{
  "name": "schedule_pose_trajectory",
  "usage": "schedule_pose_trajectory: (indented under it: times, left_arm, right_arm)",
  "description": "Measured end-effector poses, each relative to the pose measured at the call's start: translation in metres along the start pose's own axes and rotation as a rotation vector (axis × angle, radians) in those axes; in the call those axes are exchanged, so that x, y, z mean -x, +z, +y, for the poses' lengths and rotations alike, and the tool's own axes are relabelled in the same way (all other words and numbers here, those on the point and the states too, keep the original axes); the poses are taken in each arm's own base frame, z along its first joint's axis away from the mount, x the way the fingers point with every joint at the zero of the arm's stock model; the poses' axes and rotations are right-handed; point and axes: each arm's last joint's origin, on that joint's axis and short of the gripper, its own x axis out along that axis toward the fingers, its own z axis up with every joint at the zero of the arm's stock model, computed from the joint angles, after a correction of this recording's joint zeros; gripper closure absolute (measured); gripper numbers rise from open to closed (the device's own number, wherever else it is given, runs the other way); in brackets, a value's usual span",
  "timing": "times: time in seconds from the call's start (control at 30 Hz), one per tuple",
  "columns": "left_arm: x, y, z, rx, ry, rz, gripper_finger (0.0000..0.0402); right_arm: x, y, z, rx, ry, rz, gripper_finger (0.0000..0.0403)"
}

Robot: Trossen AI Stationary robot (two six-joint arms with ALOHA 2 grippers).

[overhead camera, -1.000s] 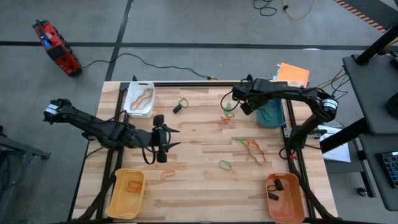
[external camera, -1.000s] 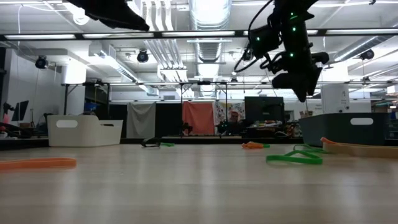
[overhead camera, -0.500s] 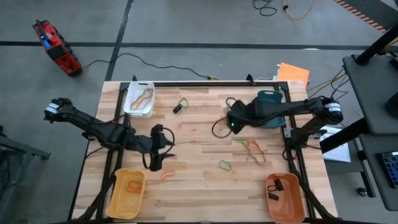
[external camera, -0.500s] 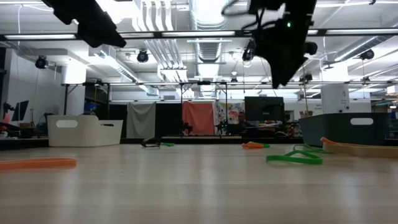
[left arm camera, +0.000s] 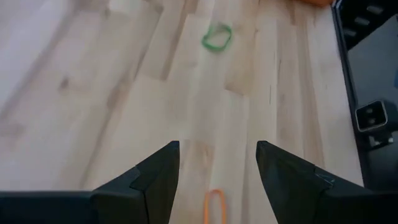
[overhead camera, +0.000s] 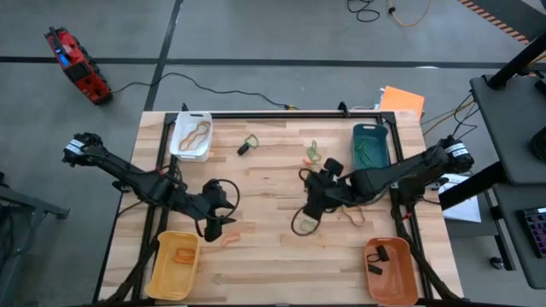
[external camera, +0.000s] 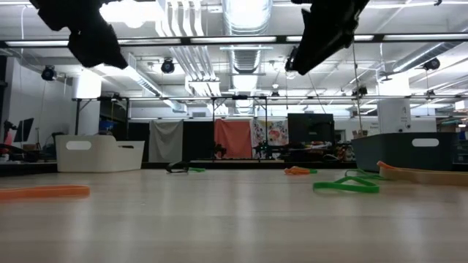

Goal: Sort rubber bands into baskets
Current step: Put the orange rubber band into the yellow bin

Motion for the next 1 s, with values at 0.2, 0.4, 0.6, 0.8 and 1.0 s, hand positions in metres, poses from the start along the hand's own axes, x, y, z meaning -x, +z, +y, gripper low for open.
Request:
schedule_pose_trajectory:
  times: [0.2,0.4,0.6,0.8,1.0]
  left_arm:
    - [-0.023,-0.012,-0.005,0.058,-0.028,0.159,0.0204]
    - [-0.039,-0.031,-0.007,0.100,0.039,0.346,0.0204]
    - [-0.053,-0.040,-0.012,0.104,0.097,0.422,0.0204]
    - [-0.075,-0.042,-0.019,0.057,0.159,0.469,0.0204]
    - [-0.091,-0.049,-0.021,0.008,0.205,0.516,0.0204]
  right_arm:
    - [0.008,-0.005,0.014,0.038,0.044,-0.025,0.0211]
    - [0.010,-0.009,0.021,0.050,0.070,-0.045,0.0211]
    - [0.008,-0.012,0.021,0.054,0.067,-0.043,0.0211]
    - [0.007,-0.016,0.023,0.047,0.068,-0.031,0.0211]
    - [0.009,-0.023,0.028,0.058,0.085,-0.023,0.0211]
